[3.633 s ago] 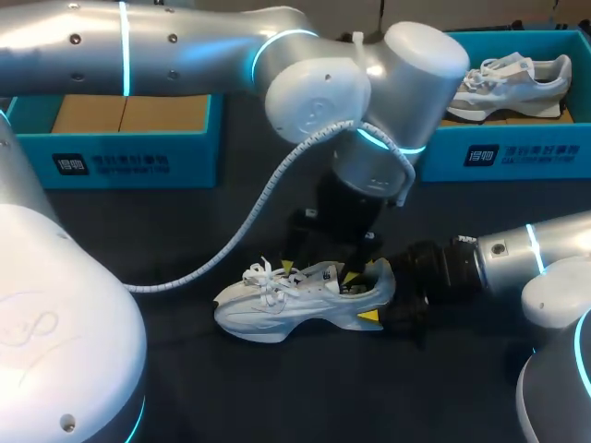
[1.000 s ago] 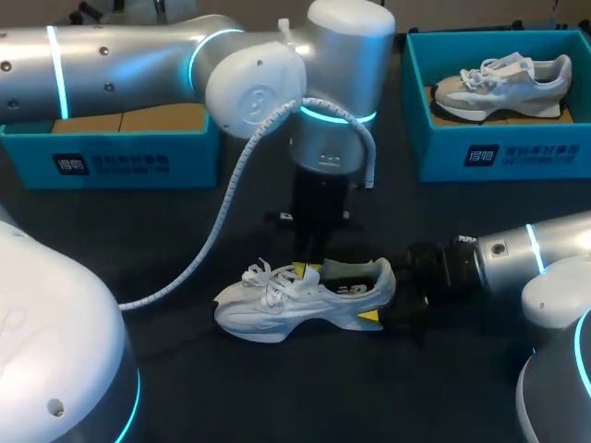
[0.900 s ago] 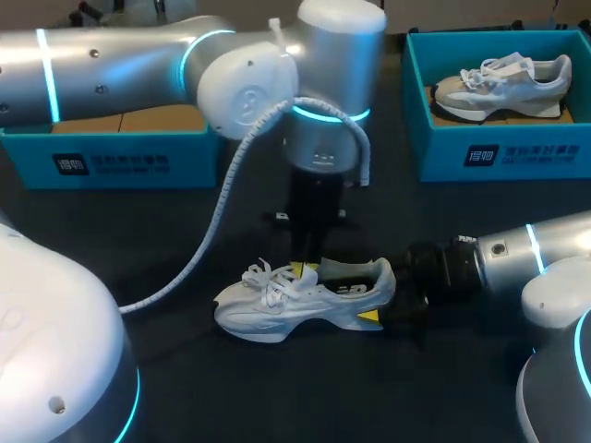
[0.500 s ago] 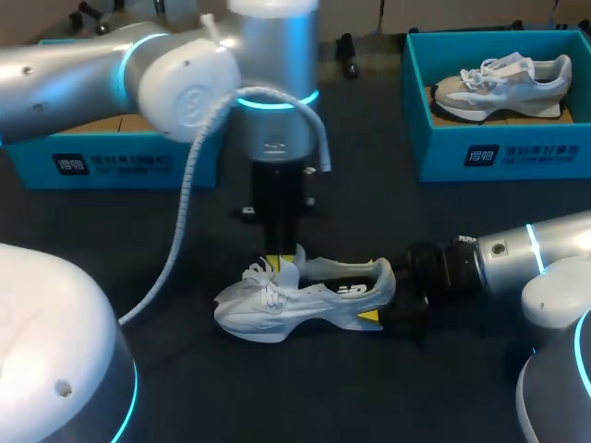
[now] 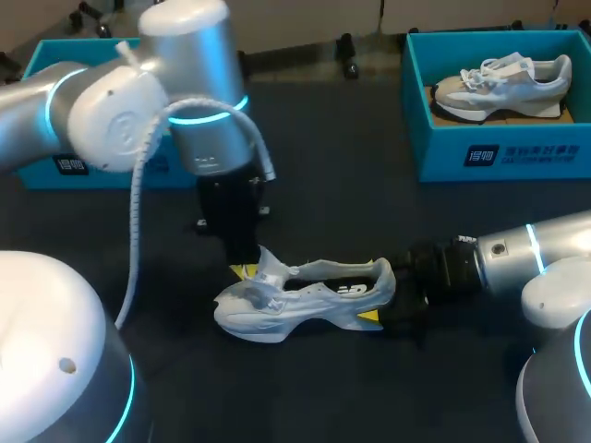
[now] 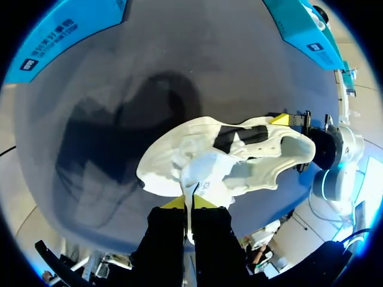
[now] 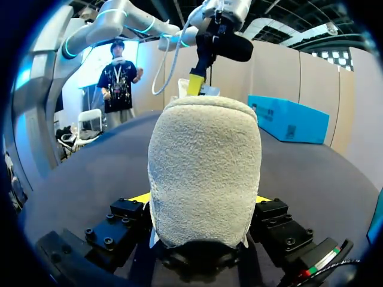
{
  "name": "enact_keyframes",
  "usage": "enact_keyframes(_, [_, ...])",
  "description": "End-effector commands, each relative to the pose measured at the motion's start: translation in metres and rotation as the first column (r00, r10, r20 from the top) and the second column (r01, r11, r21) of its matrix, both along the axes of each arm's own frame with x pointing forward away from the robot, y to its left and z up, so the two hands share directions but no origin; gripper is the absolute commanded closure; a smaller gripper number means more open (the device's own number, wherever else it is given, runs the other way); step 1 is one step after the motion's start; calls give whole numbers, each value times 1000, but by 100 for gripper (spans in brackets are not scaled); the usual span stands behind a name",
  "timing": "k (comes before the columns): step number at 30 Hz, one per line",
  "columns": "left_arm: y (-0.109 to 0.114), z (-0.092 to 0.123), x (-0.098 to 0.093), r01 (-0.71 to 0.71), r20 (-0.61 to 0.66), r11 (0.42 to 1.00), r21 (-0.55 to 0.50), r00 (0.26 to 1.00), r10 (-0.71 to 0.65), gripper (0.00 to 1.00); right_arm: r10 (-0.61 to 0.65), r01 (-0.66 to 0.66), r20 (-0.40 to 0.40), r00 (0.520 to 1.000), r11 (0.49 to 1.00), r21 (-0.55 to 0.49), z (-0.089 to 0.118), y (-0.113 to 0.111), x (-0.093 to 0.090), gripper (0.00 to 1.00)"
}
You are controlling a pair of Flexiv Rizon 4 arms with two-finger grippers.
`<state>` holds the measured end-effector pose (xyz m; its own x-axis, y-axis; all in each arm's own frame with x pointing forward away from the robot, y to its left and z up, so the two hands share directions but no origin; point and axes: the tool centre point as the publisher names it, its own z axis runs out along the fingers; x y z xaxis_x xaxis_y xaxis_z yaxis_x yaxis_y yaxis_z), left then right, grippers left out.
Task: Take the shoe out of the shoebox, open the shoe tongue, remove and reinsert the insole, then place the shoe into the shoebox
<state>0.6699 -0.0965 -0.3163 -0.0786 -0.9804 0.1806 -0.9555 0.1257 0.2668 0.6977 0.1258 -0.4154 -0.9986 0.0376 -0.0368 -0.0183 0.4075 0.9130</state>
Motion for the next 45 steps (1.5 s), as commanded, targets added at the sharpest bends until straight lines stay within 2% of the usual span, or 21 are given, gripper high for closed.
enact_keyframes(1, [12,-8,-1,-60,-25,979,-196,998,56,100,-3,3,1,1000,1000,-4,-5,2,-3,100])
enact_keyframes(9, [23,-24,-4,-39,-34,985,-166,999,34,99,-3,3,1,1000,1000,-4,-5,2,-3,100])
enact_keyframes(10, [24,-26,-6,-35,-30,987,-158,999,30,94,-3,3,1,1000,1000,-4,-5,2,-3,100])
enact_keyframes(13, [27,-31,-7,-32,-31,989,-144,999,28,71,-3,3,1,1000,1000,-4,-5,2,-3,100])
enact_keyframes(16, [32,-35,-6,-33,-36,990,-133,999,29,55,-3,3,1,1000,1000,-4,-5,2,-3,100])
enact_keyframes(18, [37,-34,-5,-34,-37,991,-131,999,30,51,-3,3,1,1000,1000,-4,-5,2,-3,100])
enact_keyframes(19, [39,-31,-5,-28,-37,991,-133,999,23,45,-3,3,1,1000,1000,-4,-5,2,-3,100])
enact_keyframes(21, [42,-22,-4,-2,-17,989,-150,1000,0,30,-3,3,1,1000,1000,-4,-5,2,-3,100])
enact_keyframes(24, [40,0,-1,29,25,981,-193,999,-25,18,-3,3,1,1000,1000,-4,-5,2,-3,100])
enact_keyframes(32, [14,48,4,128,124,961,-246,987,-99,16,-3,3,1,1000,1000,-4,-5,2,-3,100])
enact_keyframes(38, [-16,79,6,261,172,935,-241,959,-224,11,-3,3,1,1000,1000,-4,-5,2,-3,100])
enact_keyframes(39, [-20,84,6,302,173,924,-236,948,-266,20,-3,3,1,1000,1000,-4,-5,2,-3,100])
enact_keyframes(41, [-28,93,5,362,192,903,-233,927,-322,60,-3,3,1,1000,1000,-4,-5,2,-3,100])
enact_keyframes(42, [-31,97,5,385,197,892,-237,918,-344,91,-3,3,1,1000,1000,-4,-5,2,-3,100])
enact_keyframes(43, [-34,101,4,411,205,879,-242,907,-367,100,-3,3,1,1000,1000,-4,-5,2,-3,100])
enact_keyframes(45, [-38,107,3,472,208,846,-249,879,-430,100,-3,3,1,1000,1000,-4,-5,2,-3,100])
